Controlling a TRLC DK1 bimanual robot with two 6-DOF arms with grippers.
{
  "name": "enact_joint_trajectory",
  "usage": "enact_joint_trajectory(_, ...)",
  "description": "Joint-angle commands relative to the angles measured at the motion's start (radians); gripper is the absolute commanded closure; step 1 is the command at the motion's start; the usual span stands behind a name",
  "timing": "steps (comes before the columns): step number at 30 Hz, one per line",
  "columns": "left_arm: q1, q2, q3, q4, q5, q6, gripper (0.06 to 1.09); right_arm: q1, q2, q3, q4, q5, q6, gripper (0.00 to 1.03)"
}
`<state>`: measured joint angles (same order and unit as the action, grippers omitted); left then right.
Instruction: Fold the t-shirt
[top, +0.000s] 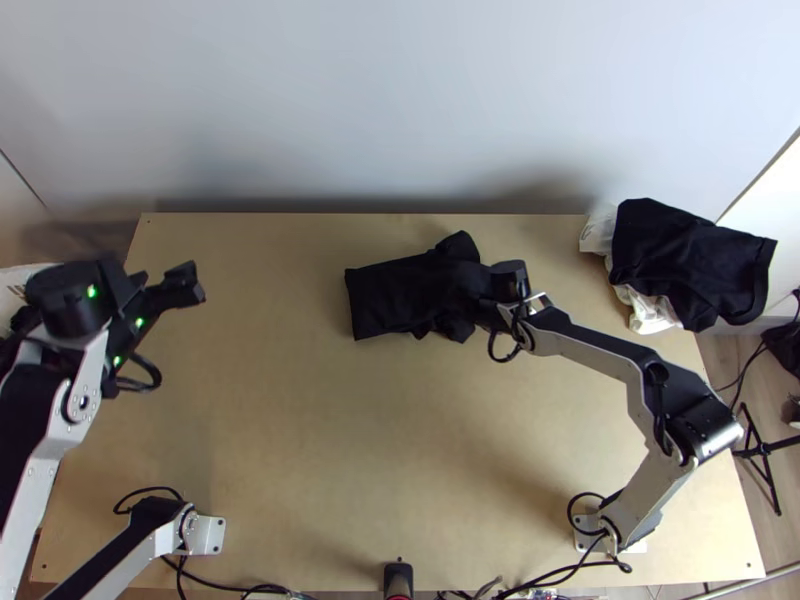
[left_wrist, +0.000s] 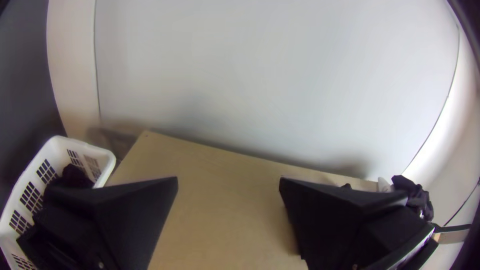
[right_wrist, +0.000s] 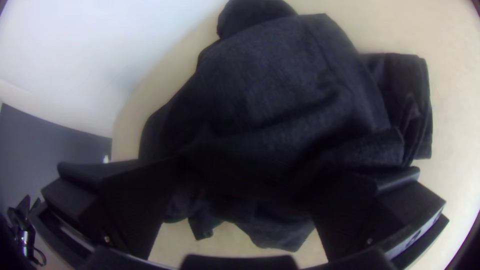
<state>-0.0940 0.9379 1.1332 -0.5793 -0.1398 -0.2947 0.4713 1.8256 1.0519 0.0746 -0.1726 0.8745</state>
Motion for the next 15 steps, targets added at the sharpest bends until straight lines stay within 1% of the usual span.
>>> enact_joint_trajectory(1, 0.033, -0.122, -0.131, 0.030, 0.000, 0.003, 0.10, 0.040, 0.084, 0.094, 0.007, 0.007, 0.009, 0.05)
enact_joint_trajectory(6, 0.045, -0.248, -0.263, 0.098, 0.008, 0.022, 0.10, 0.059, 0.136, 0.178, 0.004, 0.012, 0.015, 0.05)
enact_joint_trajectory(11, 0.071, -0.355, -0.435, 0.214, 0.032, 0.022, 0.11, 0.058, 0.161, 0.224, -0.015, 0.018, 0.015, 0.05)
enact_joint_trajectory(15, 0.086, -0.407, -0.584, 0.334, 0.036, 0.031, 0.11, 0.055, 0.175, 0.246, -0.021, 0.021, 0.014, 0.05)
